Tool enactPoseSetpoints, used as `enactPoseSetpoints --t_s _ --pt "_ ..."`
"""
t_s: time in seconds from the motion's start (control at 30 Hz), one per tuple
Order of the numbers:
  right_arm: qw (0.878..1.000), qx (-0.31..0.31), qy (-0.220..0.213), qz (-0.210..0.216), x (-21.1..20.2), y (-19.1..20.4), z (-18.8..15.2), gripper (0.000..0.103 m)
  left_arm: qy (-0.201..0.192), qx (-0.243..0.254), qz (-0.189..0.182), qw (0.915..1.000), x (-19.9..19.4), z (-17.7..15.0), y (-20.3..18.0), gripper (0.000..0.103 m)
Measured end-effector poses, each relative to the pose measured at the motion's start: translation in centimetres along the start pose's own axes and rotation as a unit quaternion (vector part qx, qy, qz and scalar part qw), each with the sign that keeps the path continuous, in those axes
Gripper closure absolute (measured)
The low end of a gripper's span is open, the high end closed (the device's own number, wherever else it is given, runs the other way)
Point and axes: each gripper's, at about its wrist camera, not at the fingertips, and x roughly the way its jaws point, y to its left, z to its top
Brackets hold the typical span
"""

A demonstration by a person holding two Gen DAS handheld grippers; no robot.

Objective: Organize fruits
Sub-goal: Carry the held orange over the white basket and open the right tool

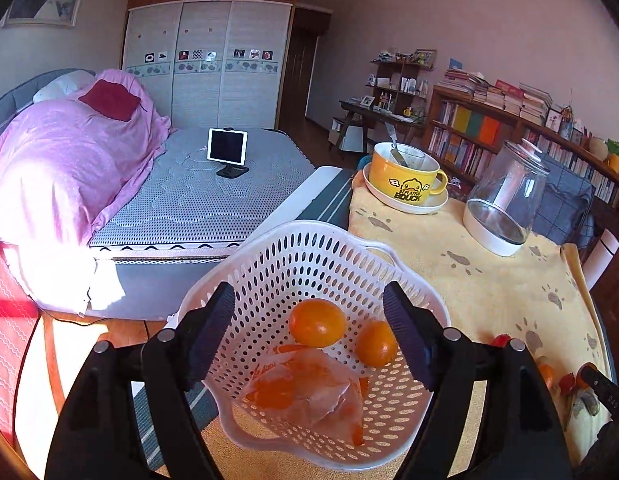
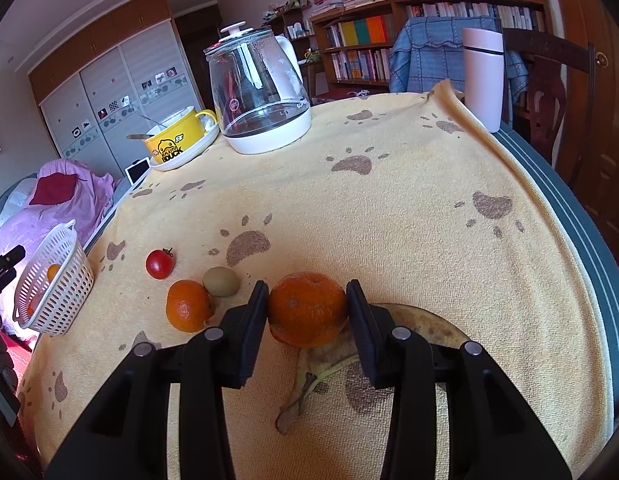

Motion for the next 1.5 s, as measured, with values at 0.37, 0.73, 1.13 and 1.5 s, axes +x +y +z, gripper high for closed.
enactPoseSetpoints --t_s 0.37,0.73,1.13,1.5 --pt "1.000 -0.001 -0.002 0.000 0.0 0.0 0.0 0.062 -0.003 -0.009 0.023 0.9997 -0.2 0.0 0.9 0.016" --pt "0.999 -0.031 -0.012 0.016 -0.9 2.4 0.0 0.062 0.000 -0.013 0.018 0.9998 -0.5 0.0 0.9 0.014" --pt "0.993 -0.089 -0.008 0.073 -1.8 9.6 0.8 0.062 -0.006 -0.023 0.012 0.9996 -1.2 0.4 1.4 0.014" --pt "0.974 -0.161 -0.009 0.158 -1.7 21.5 1.4 0.062 -0.024 -0.042 0.021 0.9986 -2.4 1.5 3.2 0.013"
